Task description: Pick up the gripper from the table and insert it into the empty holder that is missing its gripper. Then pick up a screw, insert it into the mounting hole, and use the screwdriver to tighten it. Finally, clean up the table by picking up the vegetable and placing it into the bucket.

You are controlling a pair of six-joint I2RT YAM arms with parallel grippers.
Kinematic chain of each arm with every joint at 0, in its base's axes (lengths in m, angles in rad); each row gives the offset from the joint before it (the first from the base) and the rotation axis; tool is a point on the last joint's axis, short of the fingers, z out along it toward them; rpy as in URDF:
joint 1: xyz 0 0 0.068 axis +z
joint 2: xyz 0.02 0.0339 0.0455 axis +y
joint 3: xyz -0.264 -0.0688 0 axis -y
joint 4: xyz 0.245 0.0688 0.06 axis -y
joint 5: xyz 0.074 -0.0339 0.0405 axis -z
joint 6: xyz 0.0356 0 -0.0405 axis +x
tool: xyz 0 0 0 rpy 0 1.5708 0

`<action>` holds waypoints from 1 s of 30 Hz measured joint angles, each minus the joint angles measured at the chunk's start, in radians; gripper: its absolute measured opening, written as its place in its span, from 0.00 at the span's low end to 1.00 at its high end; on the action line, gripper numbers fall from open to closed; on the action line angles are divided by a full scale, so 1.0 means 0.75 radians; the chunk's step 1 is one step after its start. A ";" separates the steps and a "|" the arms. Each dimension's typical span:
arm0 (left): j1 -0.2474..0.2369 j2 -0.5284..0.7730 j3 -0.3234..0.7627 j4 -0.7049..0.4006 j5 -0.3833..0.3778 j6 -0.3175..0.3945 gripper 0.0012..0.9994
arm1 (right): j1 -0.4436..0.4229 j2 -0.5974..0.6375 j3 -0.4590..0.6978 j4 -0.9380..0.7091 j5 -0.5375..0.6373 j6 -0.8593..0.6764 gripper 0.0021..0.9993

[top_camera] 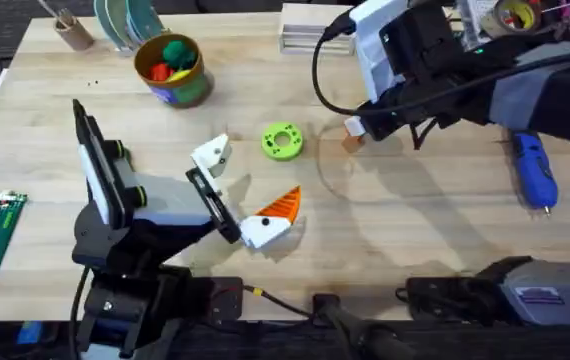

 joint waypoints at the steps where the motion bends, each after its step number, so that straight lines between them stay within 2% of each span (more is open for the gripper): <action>1: 0.000 0.000 0.000 0.000 0.000 0.000 0.99 | 0.000 0.000 0.000 0.000 0.000 0.000 0.36; 7: 0.000 -0.001 0.000 0.000 0.000 0.000 0.99 | 0.000 0.000 0.000 0.000 0.000 0.000 0.35; 12: 0.000 0.000 0.000 0.000 0.000 0.000 0.99 | 0.000 0.000 0.000 0.001 -0.001 -0.002 0.12; 15: 0.000 0.000 0.000 0.000 0.000 0.000 0.99 | 0.001 0.000 0.001 0.001 0.000 -0.002 0.02; 23: 0.000 0.000 0.000 0.000 0.000 0.000 0.99 | 0.001 -0.013 0.001 -0.002 0.000 -0.001 0.02; 30: 0.000 0.000 0.000 0.000 0.000 0.000 0.99 | 0.001 -0.168 0.001 -0.003 0.000 -0.001 0.01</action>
